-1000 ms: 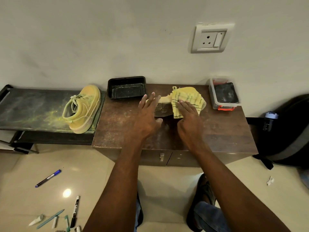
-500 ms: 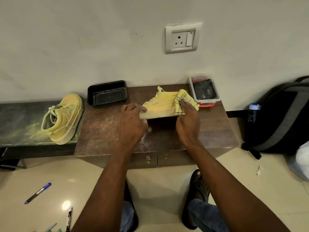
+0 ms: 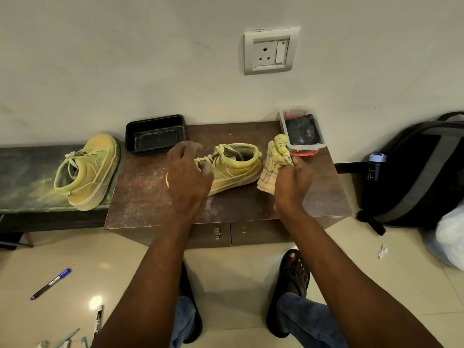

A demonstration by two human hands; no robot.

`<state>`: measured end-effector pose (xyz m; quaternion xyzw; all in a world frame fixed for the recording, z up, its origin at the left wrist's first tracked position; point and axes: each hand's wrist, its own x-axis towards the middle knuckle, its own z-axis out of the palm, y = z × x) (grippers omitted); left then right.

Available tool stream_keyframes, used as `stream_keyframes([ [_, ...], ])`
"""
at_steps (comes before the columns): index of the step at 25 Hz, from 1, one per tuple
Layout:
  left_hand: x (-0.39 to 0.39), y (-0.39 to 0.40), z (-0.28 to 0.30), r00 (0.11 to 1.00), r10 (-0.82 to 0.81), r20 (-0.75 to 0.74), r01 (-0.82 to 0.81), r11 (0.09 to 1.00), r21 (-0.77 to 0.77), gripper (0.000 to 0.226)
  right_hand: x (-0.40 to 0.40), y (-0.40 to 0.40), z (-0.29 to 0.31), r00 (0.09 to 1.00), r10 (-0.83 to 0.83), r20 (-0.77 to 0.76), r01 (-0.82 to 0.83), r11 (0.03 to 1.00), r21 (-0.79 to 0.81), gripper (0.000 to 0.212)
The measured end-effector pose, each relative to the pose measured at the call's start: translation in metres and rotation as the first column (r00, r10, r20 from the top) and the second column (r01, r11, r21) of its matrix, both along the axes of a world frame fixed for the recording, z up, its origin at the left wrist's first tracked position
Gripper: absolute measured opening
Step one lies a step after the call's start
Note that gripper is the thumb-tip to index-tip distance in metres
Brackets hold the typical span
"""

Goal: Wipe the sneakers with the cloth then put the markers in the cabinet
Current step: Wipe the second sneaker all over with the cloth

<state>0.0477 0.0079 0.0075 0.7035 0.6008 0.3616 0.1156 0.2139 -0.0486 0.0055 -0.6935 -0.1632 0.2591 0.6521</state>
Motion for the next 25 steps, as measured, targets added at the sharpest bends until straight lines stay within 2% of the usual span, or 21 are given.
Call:
stream_keyframes([
  [2, 0.012, -0.003, -0.003, 0.989, -0.145, -0.029, 0.147, 0.985, 0.087, 0.033, 0.001, 0.005, -0.005, 0.992, -0.015, -0.124, 0.012, 1.000, -0.021, 0.041],
  [3, 0.019, -0.004, -0.008, 0.977, -0.199, -0.084, 0.204, 0.977, 0.066, 0.035, 0.000, 0.008, -0.008, 0.987, 0.004, -0.160, -0.013, 0.998, -0.058, 0.039],
  [5, 0.032, -0.007, -0.018, 0.938, -0.272, -0.214, 0.261, 0.962, -0.079, 0.044, 0.000, 0.010, -0.013, 0.968, 0.074, -0.239, -0.106, 0.986, -0.125, 0.030],
  [7, 0.043, -0.008, -0.026, 0.915, -0.298, -0.273, 0.250, 0.948, -0.198, 0.052, -0.001, 0.008, -0.014, 0.954, 0.146, -0.264, -0.195, 0.966, -0.171, 0.024],
  [10, 0.055, -0.008, -0.029, 0.938, -0.254, -0.236, 0.199, 0.951, -0.236, 0.049, -0.004, 0.001, -0.011, 0.957, 0.237, -0.169, -0.268, 0.944, -0.191, 0.021],
  [11, 0.059, -0.009, -0.030, 0.942, -0.234, -0.241, 0.174, 0.953, -0.247, 0.046, -0.003, -0.001, -0.011, 0.959, 0.239, -0.154, -0.265, 0.946, -0.185, 0.022],
  [13, 0.065, -0.009, -0.029, 0.954, -0.196, -0.228, 0.134, 0.956, -0.259, 0.039, 0.000, 0.002, -0.011, 0.961, 0.166, -0.220, -0.198, 0.971, -0.134, 0.019],
  [14, 0.065, -0.009, -0.025, 0.970, -0.172, -0.170, 0.125, 0.958, -0.259, 0.034, 0.004, 0.003, -0.011, 0.964, 0.100, -0.245, -0.127, 0.987, -0.098, 0.017],
  [15, 0.063, -0.007, -0.021, 0.986, -0.147, -0.078, 0.122, 0.958, -0.261, 0.030, 0.009, 0.006, -0.011, 0.978, 0.048, -0.203, -0.065, 0.995, -0.079, 0.020],
  [17, 0.047, -0.002, -0.007, 0.987, -0.102, 0.127, 0.131, 0.960, -0.246, 0.019, 0.016, 0.006, -0.011, 1.000, 0.011, -0.029, -0.013, 0.997, -0.076, 0.032],
  [20, 0.008, 0.006, 0.008, 0.917, -0.187, 0.353, 0.264, 0.947, -0.182, 0.013, -0.001, 0.004, 0.005, 0.970, 0.085, 0.228, -0.103, 0.992, 0.072, 0.053],
  [21, -0.005, 0.007, 0.010, 0.878, -0.226, 0.422, 0.319, 0.933, -0.166, 0.015, -0.012, 0.002, 0.010, 0.922, 0.121, 0.368, -0.186, 0.972, 0.145, 0.058],
  [22, -0.015, 0.008, 0.010, 0.841, -0.247, 0.482, 0.361, 0.919, -0.159, 0.016, -0.023, 0.001, 0.013, 0.826, 0.164, 0.540, -0.304, 0.935, 0.181, 0.059],
  [24, -0.028, 0.009, 0.009, 0.787, -0.269, 0.554, 0.417, 0.895, -0.157, 0.015, -0.038, 0.000, 0.010, 0.511, 0.215, 0.832, -0.507, 0.857, 0.090, 0.056],
  [25, -0.031, 0.010, 0.008, 0.776, -0.279, 0.566, 0.431, 0.889, -0.152, 0.015, -0.039, 0.001, 0.004, 0.378, 0.234, 0.896, -0.547, 0.837, 0.012, 0.054],
])
